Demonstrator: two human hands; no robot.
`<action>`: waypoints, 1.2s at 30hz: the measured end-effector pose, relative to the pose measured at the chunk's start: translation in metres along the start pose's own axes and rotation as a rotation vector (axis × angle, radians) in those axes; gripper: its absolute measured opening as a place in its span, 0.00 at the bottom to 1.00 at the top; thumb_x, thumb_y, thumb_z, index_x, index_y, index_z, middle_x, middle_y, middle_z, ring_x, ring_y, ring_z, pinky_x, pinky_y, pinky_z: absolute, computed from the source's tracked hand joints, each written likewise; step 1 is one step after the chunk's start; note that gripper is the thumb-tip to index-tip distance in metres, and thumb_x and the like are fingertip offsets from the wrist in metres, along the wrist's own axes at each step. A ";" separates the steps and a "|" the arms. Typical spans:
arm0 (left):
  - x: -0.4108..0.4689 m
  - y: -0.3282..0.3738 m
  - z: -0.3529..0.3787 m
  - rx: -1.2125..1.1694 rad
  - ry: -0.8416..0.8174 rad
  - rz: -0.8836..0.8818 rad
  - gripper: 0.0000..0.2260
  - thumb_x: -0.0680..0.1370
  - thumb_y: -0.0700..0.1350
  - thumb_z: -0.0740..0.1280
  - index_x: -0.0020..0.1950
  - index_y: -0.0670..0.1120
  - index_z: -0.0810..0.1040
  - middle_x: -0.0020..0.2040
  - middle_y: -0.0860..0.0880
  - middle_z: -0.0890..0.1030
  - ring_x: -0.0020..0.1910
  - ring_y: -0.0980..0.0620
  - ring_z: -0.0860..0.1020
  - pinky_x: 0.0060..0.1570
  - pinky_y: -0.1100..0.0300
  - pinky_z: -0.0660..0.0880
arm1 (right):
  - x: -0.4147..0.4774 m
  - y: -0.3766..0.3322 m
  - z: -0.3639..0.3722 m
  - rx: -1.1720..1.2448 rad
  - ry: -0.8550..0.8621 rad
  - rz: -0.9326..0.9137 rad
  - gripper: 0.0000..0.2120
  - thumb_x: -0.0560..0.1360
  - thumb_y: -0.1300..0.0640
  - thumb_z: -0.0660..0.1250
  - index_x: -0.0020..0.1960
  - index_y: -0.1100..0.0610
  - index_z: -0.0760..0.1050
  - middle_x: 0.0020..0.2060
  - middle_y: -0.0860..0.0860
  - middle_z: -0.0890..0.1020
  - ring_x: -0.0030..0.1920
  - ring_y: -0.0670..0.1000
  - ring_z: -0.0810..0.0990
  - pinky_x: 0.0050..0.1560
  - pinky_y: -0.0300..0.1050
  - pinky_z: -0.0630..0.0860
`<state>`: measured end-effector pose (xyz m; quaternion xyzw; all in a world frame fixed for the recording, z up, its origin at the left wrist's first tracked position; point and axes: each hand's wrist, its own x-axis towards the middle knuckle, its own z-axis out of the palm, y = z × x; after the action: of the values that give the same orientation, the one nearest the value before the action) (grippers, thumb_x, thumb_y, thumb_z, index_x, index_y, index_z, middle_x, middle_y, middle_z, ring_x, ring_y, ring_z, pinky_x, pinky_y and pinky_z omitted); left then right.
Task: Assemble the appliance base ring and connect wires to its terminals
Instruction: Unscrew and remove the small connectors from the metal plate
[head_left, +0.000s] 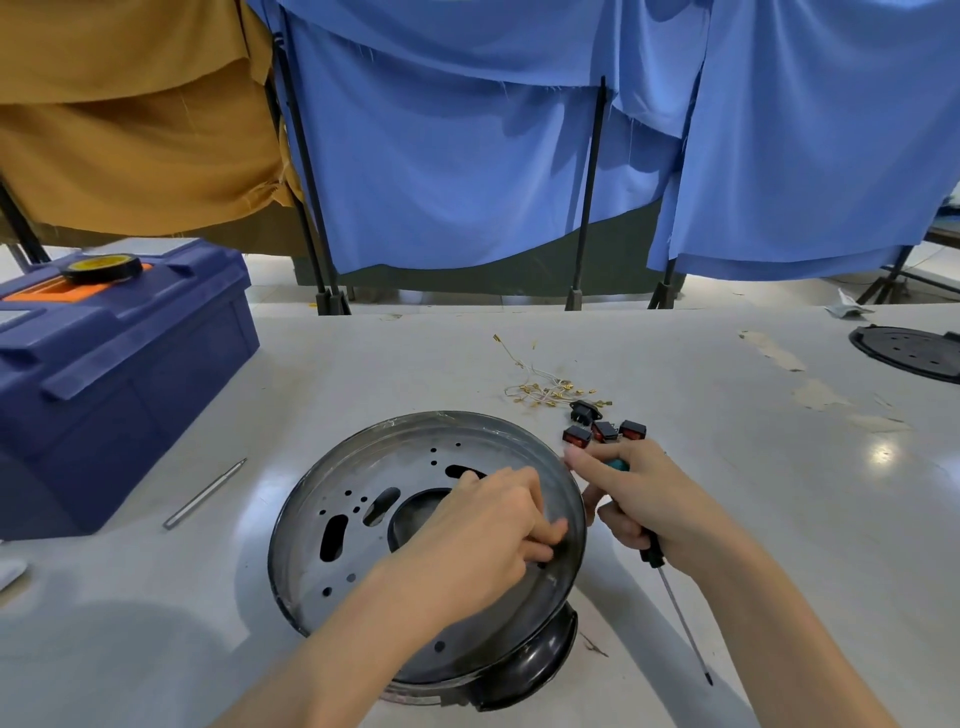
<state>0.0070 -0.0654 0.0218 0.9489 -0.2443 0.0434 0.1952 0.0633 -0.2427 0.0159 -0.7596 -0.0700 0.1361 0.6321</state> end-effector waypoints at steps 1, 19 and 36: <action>-0.002 0.000 0.000 0.011 -0.002 0.003 0.07 0.80 0.46 0.65 0.45 0.51 0.81 0.41 0.57 0.66 0.44 0.54 0.68 0.52 0.50 0.71 | 0.000 0.000 -0.002 0.010 0.010 0.033 0.13 0.78 0.47 0.66 0.48 0.57 0.82 0.28 0.59 0.81 0.18 0.48 0.60 0.20 0.34 0.58; -0.026 0.044 0.005 0.199 -0.044 -0.195 0.13 0.80 0.47 0.59 0.62 0.44 0.70 0.51 0.46 0.72 0.49 0.40 0.72 0.42 0.53 0.66 | -0.011 0.010 0.007 -0.132 -0.010 0.298 0.12 0.79 0.56 0.64 0.45 0.66 0.77 0.31 0.58 0.84 0.20 0.48 0.60 0.20 0.34 0.59; -0.025 0.015 -0.067 -0.274 -0.066 -0.187 0.10 0.78 0.43 0.64 0.41 0.39 0.77 0.30 0.45 0.70 0.29 0.51 0.65 0.33 0.56 0.64 | -0.016 0.012 0.029 0.618 -0.370 0.317 0.10 0.76 0.59 0.65 0.43 0.60 0.84 0.41 0.53 0.83 0.18 0.42 0.59 0.15 0.34 0.57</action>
<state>-0.0212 -0.0398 0.0840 0.9329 -0.1651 -0.0397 0.3177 0.0385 -0.2222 0.0013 -0.4974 -0.0201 0.3815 0.7789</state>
